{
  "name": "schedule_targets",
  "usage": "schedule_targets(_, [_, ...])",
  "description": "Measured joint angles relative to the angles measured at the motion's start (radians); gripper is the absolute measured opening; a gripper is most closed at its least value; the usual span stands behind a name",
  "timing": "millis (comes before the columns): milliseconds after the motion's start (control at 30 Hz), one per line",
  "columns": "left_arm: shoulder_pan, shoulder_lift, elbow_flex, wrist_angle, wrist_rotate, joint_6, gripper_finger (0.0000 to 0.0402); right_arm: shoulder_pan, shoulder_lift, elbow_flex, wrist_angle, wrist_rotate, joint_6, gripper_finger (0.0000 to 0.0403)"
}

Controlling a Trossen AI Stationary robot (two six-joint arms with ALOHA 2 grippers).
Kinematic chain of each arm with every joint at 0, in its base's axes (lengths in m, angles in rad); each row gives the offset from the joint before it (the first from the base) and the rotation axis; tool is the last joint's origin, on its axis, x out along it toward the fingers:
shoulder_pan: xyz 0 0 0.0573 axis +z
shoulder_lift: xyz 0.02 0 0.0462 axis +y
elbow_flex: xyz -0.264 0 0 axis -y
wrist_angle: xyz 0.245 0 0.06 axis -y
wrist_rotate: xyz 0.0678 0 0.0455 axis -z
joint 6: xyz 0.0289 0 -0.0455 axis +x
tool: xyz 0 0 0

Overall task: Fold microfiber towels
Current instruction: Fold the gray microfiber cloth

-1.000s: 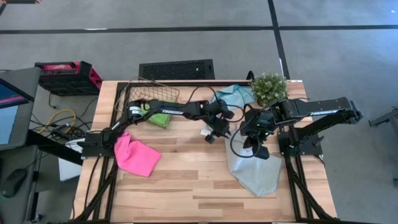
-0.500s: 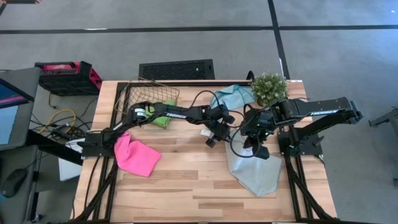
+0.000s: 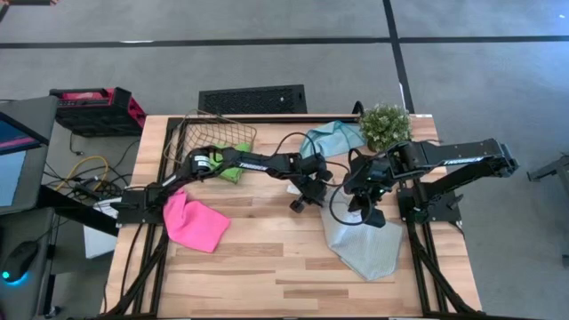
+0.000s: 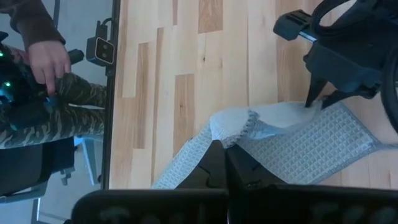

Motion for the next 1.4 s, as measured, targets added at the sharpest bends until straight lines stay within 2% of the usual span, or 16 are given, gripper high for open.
schedule_targets(100, [0.0, -0.003, 0.0, -0.007, 0.007, -0.065, 0.0007, 0.0, 0.0, 0.0, -0.001, 0.001, 0.0, 0.0002])
schedule_targets(267, [0.018, -0.063, 0.0, -0.133, 0.01, -0.155, 0.0002, -0.008, 0.0, 0.0, -0.049, 0.009, 0.03, 0.0002])
schedule_targets(400, [0.038, -0.159, 0.0, -0.293, -0.043, -0.173, 0.0001, -0.029, -0.021, 0.0, -0.102, 0.096, 0.043, 0.0002])
schedule_targets(767, [0.035, -0.514, 0.0, -0.494, -0.382, -0.362, 0.0, -0.114, -0.1, 0.029, -0.175, 0.434, 0.131, 0.0002])
schedule_targets(967, [0.011, -0.694, 0.0, -0.537, -0.708, -0.461, 0.0, -0.177, -0.075, 0.135, -0.217, 0.62, 0.085, 0.0002])
schedule_targets(1200, [-0.003, -0.817, 0.0, -0.508, -0.956, -0.497, 0.0, -0.288, -0.006, 0.281, -0.185, 0.822, -0.01, 0.0002])
schedule_targets(1400, [-0.002, -0.858, 0.004, -0.418, -1.078, -0.42, 0.0, -0.362, 0.044, 0.4, -0.086, 0.873, -0.168, 0.0002])
